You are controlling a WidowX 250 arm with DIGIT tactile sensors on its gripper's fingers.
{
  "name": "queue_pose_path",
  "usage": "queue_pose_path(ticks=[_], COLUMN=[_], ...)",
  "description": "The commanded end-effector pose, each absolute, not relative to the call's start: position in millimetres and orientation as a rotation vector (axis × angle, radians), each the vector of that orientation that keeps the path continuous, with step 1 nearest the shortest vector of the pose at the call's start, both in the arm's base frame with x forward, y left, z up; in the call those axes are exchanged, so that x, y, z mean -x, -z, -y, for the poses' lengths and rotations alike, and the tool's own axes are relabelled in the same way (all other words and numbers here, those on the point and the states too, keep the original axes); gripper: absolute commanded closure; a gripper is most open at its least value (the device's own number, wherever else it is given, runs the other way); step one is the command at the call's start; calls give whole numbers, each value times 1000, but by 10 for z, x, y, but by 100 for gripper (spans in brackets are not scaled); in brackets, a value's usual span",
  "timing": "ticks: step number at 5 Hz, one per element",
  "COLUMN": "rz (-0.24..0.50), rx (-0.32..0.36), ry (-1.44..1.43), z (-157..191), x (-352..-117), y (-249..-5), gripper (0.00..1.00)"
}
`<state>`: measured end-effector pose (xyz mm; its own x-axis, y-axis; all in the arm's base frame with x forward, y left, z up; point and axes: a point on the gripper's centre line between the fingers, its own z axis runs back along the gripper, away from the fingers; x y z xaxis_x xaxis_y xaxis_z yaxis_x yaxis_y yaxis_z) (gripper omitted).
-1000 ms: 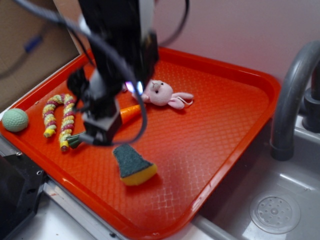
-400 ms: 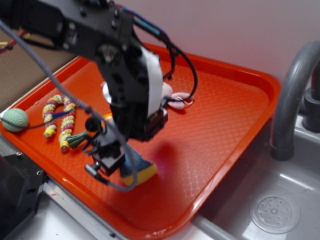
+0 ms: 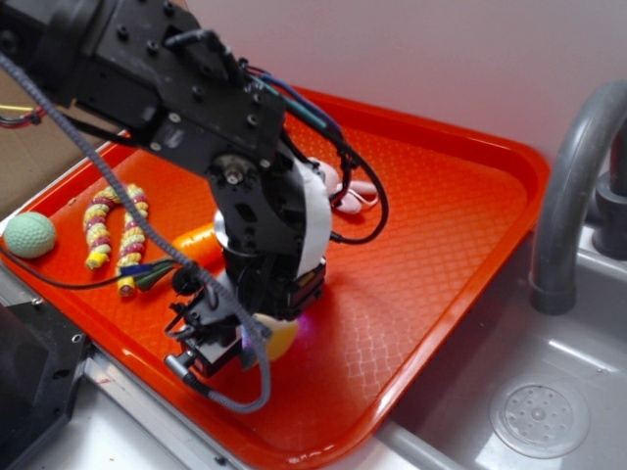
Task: Grab the green sponge.
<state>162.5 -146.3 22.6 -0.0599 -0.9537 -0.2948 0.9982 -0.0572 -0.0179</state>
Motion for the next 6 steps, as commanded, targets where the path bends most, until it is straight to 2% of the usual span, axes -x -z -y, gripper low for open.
queue_pose_path(ticks=[1, 2, 3, 4, 5, 6], rz=[-280, -69, 121, 147, 117, 95], rx=[-213, -314, -253, -192, -178, -156], ry=[1422, 1148, 884, 627, 377, 126], z=[1322, 1255, 1144, 869, 529, 379], x=[-1555, -1685, -1953, -2228, -2233, -2021], y=[-196, -398, -858, -1344, -1783, -1981], gripper=[100, 100, 100, 100, 100, 100])
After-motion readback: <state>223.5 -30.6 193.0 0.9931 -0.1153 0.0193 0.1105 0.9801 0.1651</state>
